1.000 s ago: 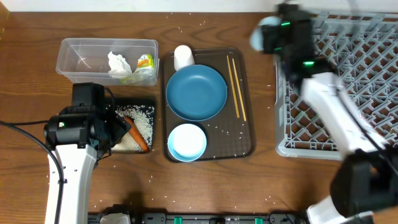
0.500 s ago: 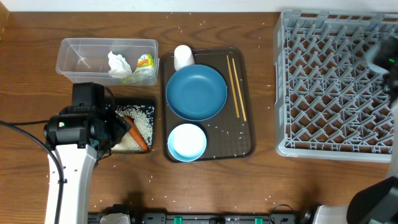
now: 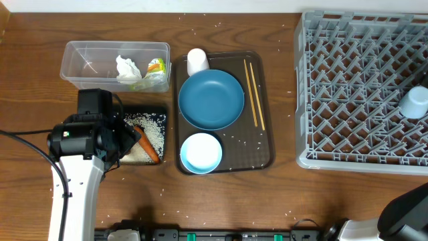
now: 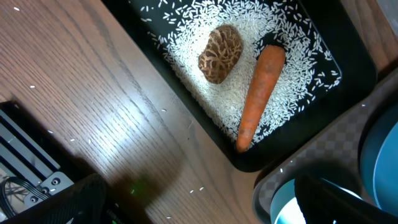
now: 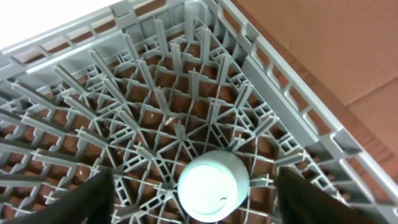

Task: Sort waste into correct bins and load items into the dishwasher rack
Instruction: 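Carry the light-blue cup to the dish rack and release it, then move the right gripper to the pink cup and grasp it, then carry the pink cup with the right gripper to the dish rack, then lower the pink cup into the rack's upper right corner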

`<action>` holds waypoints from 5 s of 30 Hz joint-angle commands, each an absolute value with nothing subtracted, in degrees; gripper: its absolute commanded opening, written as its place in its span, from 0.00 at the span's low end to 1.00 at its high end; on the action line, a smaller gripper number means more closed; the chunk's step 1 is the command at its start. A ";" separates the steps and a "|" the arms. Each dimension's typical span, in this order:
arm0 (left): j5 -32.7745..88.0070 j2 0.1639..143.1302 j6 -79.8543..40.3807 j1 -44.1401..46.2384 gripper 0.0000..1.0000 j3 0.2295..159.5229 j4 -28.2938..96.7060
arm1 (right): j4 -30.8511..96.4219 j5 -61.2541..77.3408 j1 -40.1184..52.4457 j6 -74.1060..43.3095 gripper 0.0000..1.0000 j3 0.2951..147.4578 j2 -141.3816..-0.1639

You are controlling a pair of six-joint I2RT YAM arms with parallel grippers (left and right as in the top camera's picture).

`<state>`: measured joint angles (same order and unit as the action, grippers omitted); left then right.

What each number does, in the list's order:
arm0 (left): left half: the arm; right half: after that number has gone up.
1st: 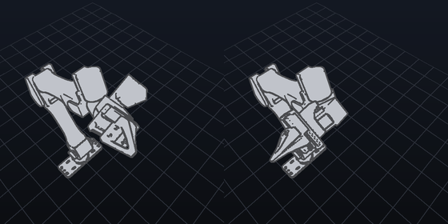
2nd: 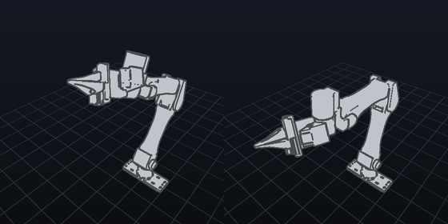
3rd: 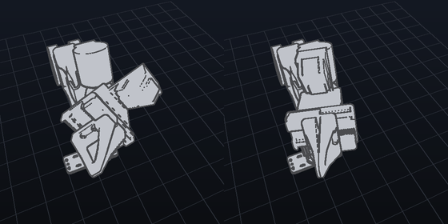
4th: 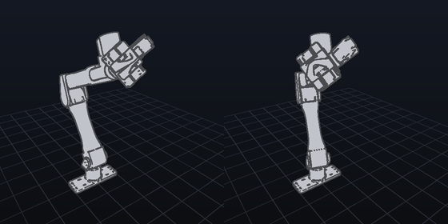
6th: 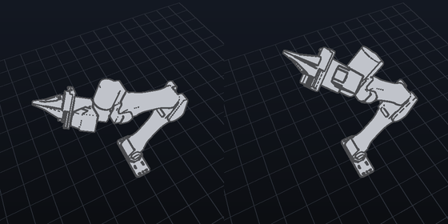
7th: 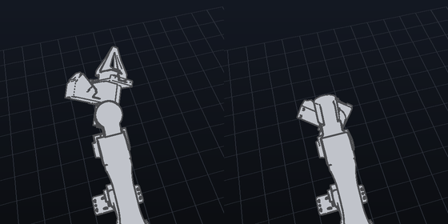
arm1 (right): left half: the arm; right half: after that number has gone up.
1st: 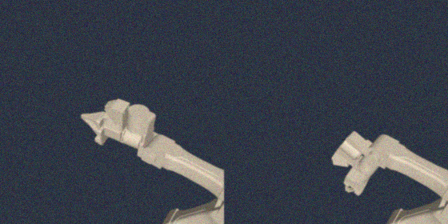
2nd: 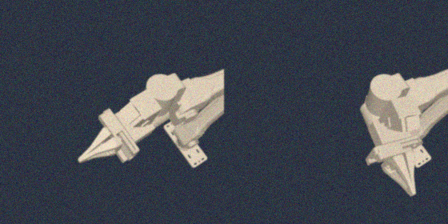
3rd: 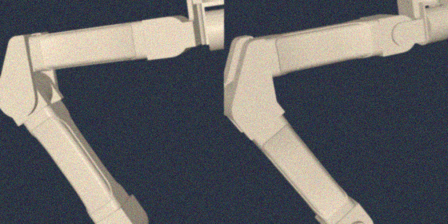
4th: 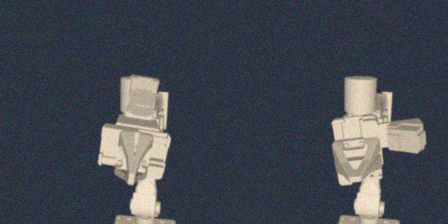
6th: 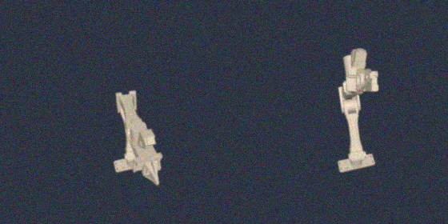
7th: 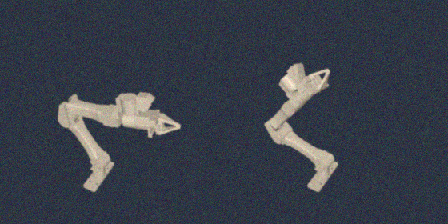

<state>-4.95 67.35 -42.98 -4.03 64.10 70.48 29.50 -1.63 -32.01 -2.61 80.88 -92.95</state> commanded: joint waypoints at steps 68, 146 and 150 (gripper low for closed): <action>-6.07 67.44 -42.02 -4.23 0.98 64.07 70.67 | 18.96 0.58 36.01 -5.10 0.99 117.45 -140.53; -6.04 67.44 -42.02 -4.23 0.98 64.07 70.67 | 56.60 -5.32 -28.75 -6.13 0.74 119.17 -114.48; -6.07 67.44 -42.02 -4.23 0.98 64.07 70.67 | 56.71 -5.30 -28.05 -6.13 0.76 119.17 -114.48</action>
<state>-4.95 67.35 -42.98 -4.03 64.10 70.48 56.55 -5.82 -29.41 -6.90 119.17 -114.69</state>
